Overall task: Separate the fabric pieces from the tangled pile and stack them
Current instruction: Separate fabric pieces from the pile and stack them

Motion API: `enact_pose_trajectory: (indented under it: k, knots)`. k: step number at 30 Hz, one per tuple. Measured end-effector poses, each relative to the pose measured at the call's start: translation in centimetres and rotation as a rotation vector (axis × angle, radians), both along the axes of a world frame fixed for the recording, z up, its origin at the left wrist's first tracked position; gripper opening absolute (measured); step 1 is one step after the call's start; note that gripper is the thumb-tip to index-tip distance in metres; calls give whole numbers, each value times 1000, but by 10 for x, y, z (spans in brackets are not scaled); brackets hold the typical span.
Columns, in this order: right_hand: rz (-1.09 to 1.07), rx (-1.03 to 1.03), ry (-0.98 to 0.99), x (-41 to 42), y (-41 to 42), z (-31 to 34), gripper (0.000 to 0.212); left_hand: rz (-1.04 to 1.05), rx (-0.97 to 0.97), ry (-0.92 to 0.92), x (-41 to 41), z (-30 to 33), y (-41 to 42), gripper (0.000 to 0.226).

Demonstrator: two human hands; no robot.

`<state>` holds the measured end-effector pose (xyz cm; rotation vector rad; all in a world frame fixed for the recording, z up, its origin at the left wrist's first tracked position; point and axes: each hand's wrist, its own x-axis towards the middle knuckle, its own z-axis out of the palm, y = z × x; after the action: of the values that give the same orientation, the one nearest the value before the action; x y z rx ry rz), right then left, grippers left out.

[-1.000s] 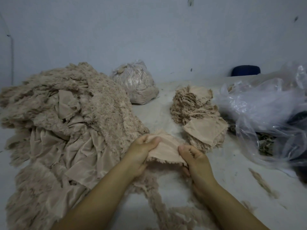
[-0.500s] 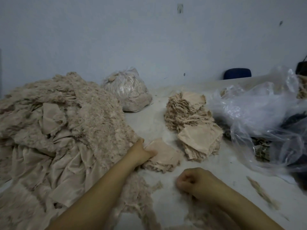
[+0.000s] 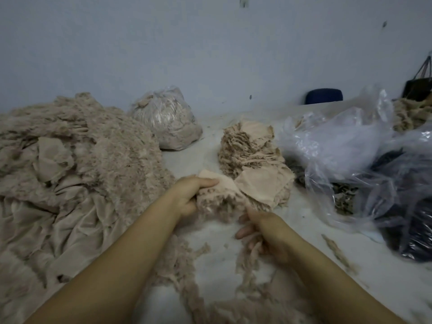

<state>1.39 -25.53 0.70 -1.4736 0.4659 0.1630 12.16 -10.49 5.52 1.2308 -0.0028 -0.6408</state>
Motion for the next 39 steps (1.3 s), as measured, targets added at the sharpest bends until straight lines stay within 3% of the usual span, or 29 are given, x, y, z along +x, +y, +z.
enact_pose_trajectory:
  k: [3,7,12,18,21,24,26,29,33,36,39]
  knots:
    - [-69,-283,-141,3,-14,1,31,22,-177,-41,-4,27,-29,21]
    - [-121,-633,-227,9,-36,-2,24,63,-314,-3,-1,33,-81,37]
    - [-35,-827,-279,18,-41,-11,30,253,62,-94,9,-14,-115,42]
    - [-128,-784,-376,32,-39,-3,26,217,-68,-64,18,-10,-123,41]
    - [-89,-786,-364,39,-38,-3,31,218,170,-226,22,-10,-120,52]
    - [-74,-796,-328,36,-37,-12,17,150,206,-202,18,-17,-110,50]
    - [-127,-641,-273,33,-36,-15,19,134,179,-145,19,-19,-105,49]
    - [-191,-155,-188,31,-32,-6,35,129,112,-76,19,-19,-101,48]
    - [-147,-167,-304,24,-28,1,37,145,161,-133,15,-21,-102,55]
    - [-47,-169,-325,17,-25,-1,31,197,129,-134,18,-21,-103,62]
    - [316,-211,-223,2,-23,2,29,160,129,-154,18,-20,-99,57]
